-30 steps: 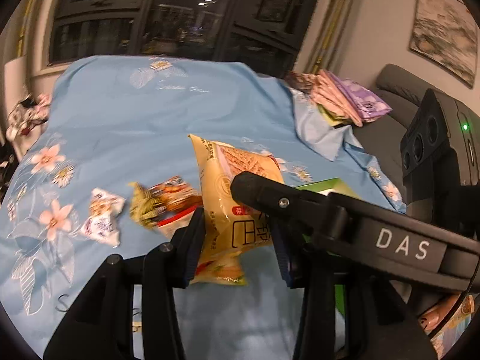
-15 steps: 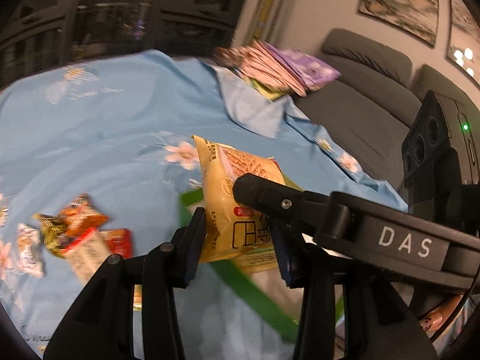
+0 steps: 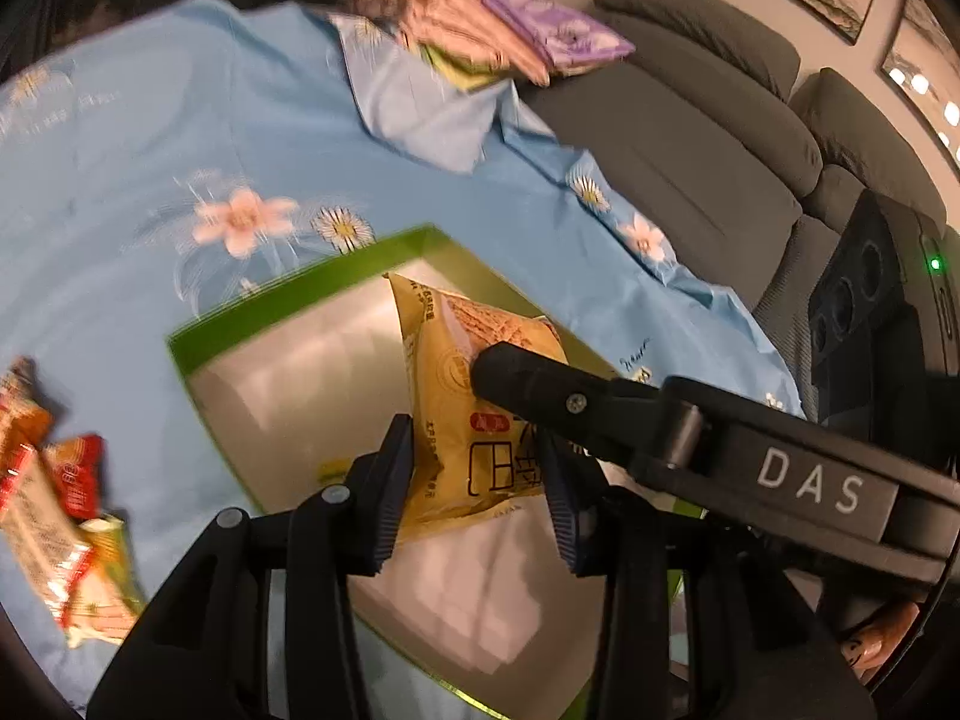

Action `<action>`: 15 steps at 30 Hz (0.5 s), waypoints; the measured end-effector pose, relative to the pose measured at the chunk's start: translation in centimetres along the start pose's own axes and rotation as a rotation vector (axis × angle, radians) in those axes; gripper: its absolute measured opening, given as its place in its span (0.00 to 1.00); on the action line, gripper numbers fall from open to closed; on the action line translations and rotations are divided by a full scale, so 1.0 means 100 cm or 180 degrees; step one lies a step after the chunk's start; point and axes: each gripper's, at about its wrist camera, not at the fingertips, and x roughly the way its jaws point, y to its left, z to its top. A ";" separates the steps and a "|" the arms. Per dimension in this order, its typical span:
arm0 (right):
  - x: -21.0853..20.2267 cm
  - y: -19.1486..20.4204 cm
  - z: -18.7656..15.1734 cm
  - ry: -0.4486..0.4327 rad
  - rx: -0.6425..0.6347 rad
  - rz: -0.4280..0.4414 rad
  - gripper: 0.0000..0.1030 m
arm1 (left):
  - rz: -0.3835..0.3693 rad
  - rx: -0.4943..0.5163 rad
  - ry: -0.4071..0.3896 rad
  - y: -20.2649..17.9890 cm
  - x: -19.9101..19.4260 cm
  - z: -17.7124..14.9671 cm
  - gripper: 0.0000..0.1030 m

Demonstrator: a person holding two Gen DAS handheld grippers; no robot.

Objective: Organize snacks
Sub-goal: 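Lift the yellow bag into the green box and open the right tool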

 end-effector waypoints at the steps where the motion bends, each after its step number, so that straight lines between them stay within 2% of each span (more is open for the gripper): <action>1: 0.003 -0.004 0.000 0.0040 0.0018 -0.0072 0.46 | -0.0034 -0.0012 0.0047 0.000 0.003 -0.002 0.39; 9: 0.013 -0.019 -0.001 0.0168 0.0045 -0.0441 0.47 | -0.0195 -0.0168 0.0303 0.003 0.025 -0.010 0.36; 13: 0.013 -0.018 -0.002 0.0153 0.0019 -0.0617 0.47 | -0.0140 -0.0212 0.0274 0.003 0.024 -0.012 0.37; 15: 0.010 -0.018 -0.001 0.0096 0.0010 -0.0652 0.47 | -0.0148 -0.0223 0.0199 0.006 0.018 -0.011 0.42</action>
